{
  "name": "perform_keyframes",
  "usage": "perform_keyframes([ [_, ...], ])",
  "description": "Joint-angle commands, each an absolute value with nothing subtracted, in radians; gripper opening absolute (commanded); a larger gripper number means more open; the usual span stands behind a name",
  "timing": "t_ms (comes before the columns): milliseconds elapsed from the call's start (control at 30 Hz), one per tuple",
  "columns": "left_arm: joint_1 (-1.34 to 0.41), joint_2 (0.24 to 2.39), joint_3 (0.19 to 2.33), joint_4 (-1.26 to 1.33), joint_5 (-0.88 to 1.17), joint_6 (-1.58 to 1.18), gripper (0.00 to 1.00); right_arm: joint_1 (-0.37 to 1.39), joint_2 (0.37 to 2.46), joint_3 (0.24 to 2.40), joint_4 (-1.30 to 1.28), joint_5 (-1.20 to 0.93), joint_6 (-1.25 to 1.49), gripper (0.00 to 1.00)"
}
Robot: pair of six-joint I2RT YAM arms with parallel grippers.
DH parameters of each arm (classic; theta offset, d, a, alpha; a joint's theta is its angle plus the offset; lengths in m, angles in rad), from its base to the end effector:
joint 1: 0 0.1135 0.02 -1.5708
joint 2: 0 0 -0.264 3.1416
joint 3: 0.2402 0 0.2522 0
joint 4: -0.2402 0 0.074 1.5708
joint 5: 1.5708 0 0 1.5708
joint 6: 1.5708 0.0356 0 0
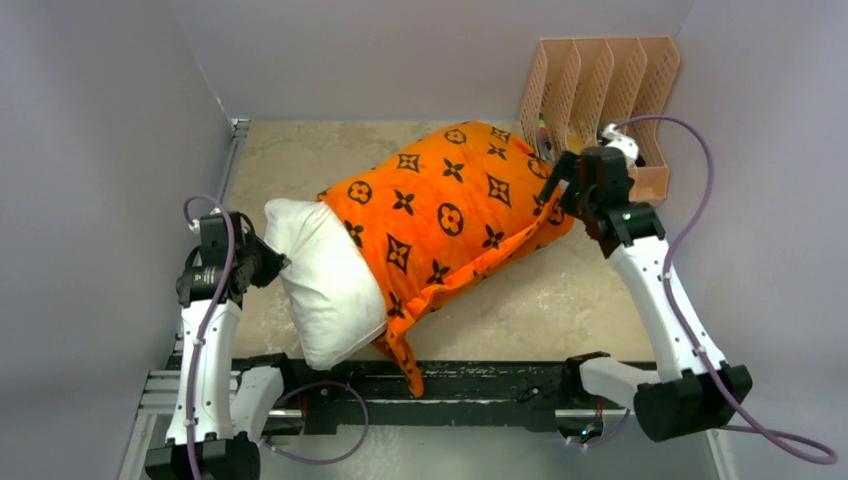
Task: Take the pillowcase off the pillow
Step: Remove the pillow from the pillowcase.
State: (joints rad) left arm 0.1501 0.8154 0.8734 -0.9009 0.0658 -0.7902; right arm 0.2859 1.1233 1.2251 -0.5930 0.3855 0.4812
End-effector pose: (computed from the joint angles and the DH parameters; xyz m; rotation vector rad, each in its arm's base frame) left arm 0.1516 0.0206 0.2980 -1.0804 2.1938 -0.3694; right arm 0.2318 0.0542 0.3856 0.4300 1.9780 0.0869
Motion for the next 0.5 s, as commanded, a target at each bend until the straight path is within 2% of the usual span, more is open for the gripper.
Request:
perform_keyframes([
  [0, 0.172, 0.826, 0.915, -0.929, -0.062, -0.725, 0.0, 0.072, 1.188, 1.209, -0.58, 0.193, 0.596, 0.99],
  [167, 0.173, 0.831, 0.911, -0.933, -0.02, -0.708, 0.0, 0.008, 1.309, 1.244, -0.511, 0.006, 0.608, 0.93],
  [267, 0.173, 0.827, 0.904, -0.934, -0.014, -0.704, 0.0, 0.006, 1.346, 1.241, -0.472, -0.064, 0.617, 0.83],
  [300, 0.173, 0.827, 0.902, -0.931, -0.009, -0.704, 0.0, 0.006, 1.354, 1.224, -0.45, -0.077, 0.622, 0.77],
  [367, 0.173, 0.828, 0.9, -0.926, -0.005, -0.703, 0.0, 0.007, 1.362, 1.2, -0.451, -0.06, 0.629, 0.6],
  [400, 0.173, 0.828, 0.903, -0.923, 0.015, -0.698, 0.0, 0.005, 1.353, 1.188, -0.464, -0.022, 0.628, 0.37],
  [467, 0.173, 0.82, 0.923, -0.923, 0.031, -0.691, 0.0, 0.003, 1.283, 1.141, -0.478, 0.109, 0.636, 0.08],
])
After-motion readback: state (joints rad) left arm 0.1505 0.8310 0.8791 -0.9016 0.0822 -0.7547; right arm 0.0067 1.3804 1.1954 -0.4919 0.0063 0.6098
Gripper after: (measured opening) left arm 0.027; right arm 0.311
